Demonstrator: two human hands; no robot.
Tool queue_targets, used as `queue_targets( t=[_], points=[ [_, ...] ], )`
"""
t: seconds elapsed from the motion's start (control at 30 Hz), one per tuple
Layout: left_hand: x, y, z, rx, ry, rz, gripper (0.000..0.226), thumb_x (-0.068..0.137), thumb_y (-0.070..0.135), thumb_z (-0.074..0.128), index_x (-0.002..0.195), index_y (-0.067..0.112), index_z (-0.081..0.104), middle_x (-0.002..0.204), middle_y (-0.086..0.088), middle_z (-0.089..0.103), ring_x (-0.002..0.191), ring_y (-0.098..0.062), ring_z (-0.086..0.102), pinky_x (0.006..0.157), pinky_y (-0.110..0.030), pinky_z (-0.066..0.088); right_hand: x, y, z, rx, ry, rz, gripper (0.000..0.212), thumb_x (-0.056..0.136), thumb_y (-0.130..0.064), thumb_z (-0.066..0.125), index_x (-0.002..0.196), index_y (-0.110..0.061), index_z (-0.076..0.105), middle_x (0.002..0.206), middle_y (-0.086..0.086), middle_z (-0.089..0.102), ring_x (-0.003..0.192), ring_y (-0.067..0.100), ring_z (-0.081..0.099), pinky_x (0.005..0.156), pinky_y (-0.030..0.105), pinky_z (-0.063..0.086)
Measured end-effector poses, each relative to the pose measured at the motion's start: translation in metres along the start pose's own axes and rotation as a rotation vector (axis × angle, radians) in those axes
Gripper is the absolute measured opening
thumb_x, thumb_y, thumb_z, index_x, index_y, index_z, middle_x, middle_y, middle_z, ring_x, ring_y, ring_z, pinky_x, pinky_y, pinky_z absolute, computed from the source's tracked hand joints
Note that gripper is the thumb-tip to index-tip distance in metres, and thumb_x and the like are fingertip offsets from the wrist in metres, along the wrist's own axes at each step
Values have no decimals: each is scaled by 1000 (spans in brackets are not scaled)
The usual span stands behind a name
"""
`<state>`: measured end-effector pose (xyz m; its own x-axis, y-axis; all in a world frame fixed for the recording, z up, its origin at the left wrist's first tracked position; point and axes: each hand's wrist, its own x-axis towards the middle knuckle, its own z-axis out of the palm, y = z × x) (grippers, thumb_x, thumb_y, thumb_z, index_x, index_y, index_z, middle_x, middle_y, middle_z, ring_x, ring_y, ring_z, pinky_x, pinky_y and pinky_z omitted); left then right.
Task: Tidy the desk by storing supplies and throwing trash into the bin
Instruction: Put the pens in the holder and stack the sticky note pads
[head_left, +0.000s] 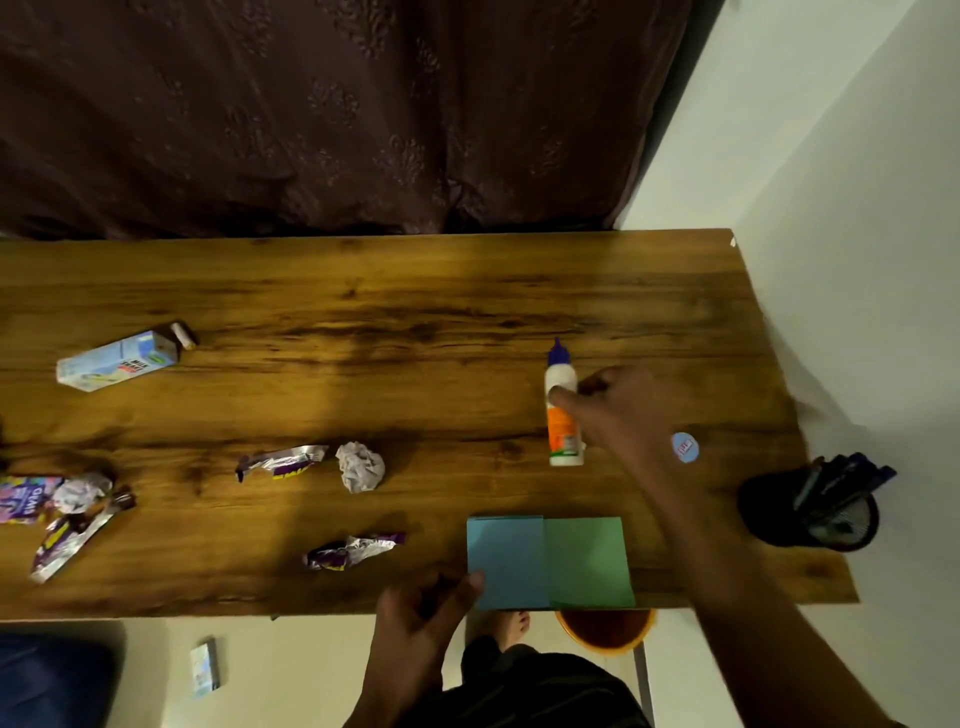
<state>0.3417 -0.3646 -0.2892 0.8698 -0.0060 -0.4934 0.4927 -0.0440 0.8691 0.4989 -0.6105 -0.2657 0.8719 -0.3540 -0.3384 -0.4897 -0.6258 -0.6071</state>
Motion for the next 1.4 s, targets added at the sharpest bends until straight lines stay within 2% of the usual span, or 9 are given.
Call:
queue_targets(
  t=[0.17, 0.33, 0.53, 0.7, 0.9, 1.07, 1.2, 1.3, 1.4],
  points=[
    [-1, 2, -11, 16, -2, 55, 34, 75, 45, 78, 94, 17, 80, 94, -9, 80, 95, -25, 76, 83, -42, 59, -18, -21, 70, 48, -57, -3, 35, 74, -49, 83, 79, -18, 68, 67, -13, 62, 56, -4, 57, 47, 14, 35],
    [-6, -2, -22, -75, 10, 41, 29, 80, 27, 76, 101, 7, 77, 101, -9, 80, 101, -22, 76, 84, -25, 59, -22, -28, 105, -13, -51, 10, 41, 68, -48, 87, 67, -15, 63, 65, -3, 64, 54, 5, 58, 48, 22, 39],
    [-9, 3, -42, -118, 77, 75, 33, 73, 38, 78, 76, 5, 79, 70, -7, 75, 65, -11, 71, 61, -14, 51, -24, -25, 118, -127, -27, -7, 41, 72, -53, 83, 75, -16, 65, 73, -2, 69, 63, 9, 64, 53, 22, 44],
    [-17, 0, -55, -75, 103, 104, 21, 77, 39, 71, 67, 21, 75, 53, 9, 61, 54, 0, 57, 54, -11, 41, -31, -31, 111, -193, 52, -20, 68, 68, -84, 64, 72, -16, 60, 65, -4, 61, 61, 11, 60, 54, 23, 37],
    [-36, -8, -77, -49, 114, 72, 48, 80, 61, 66, 82, 14, 78, 59, -13, 61, 53, -30, 53, 55, -31, 35, -62, -64, 104, -184, 157, -216, 63, 81, -81, 51, 81, -18, 59, 69, -5, 58, 65, 13, 58, 51, 20, 30],
    [-57, -12, -112, -26, 238, 11, 49, 81, 61, 69, 78, 13, 75, 69, -33, 57, 57, -41, 57, 56, -48, 40, -108, -98, 139, -137, -39, -381, 73, 85, -80, 47, 114, -16, 67, 97, 0, 73, 92, 20, 69, 78, 29, 50],
    [-68, -11, -156, 10, 356, 57, 60, 73, 78, 65, 81, 20, 78, 67, -27, 60, 59, -39, 56, 61, -52, 40, -154, -130, 175, -76, -162, -476, 72, 84, -86, 35, 106, -24, 66, 82, -9, 67, 74, 5, 64, 62, 22, 47],
    [-73, -16, -197, 16, 451, 85, 53, 78, 72, 63, 82, 22, 79, 72, -24, 64, 68, -38, 59, 68, -52, 43, -180, -158, 206, -96, -212, -518, 77, 84, -86, 36, 121, -25, 65, 88, -12, 68, 78, 2, 62, 69, 27, 56],
    [-80, -26, -244, 30, 535, 107, 44, 79, 68, 67, 83, 25, 78, 60, -17, 58, 55, -28, 50, 57, -42, 37, -204, -190, 235, -120, -247, -535, 75, 83, -84, 40, 120, -25, 65, 94, -11, 67, 86, 7, 59, 77, 32, 52]
  ],
)
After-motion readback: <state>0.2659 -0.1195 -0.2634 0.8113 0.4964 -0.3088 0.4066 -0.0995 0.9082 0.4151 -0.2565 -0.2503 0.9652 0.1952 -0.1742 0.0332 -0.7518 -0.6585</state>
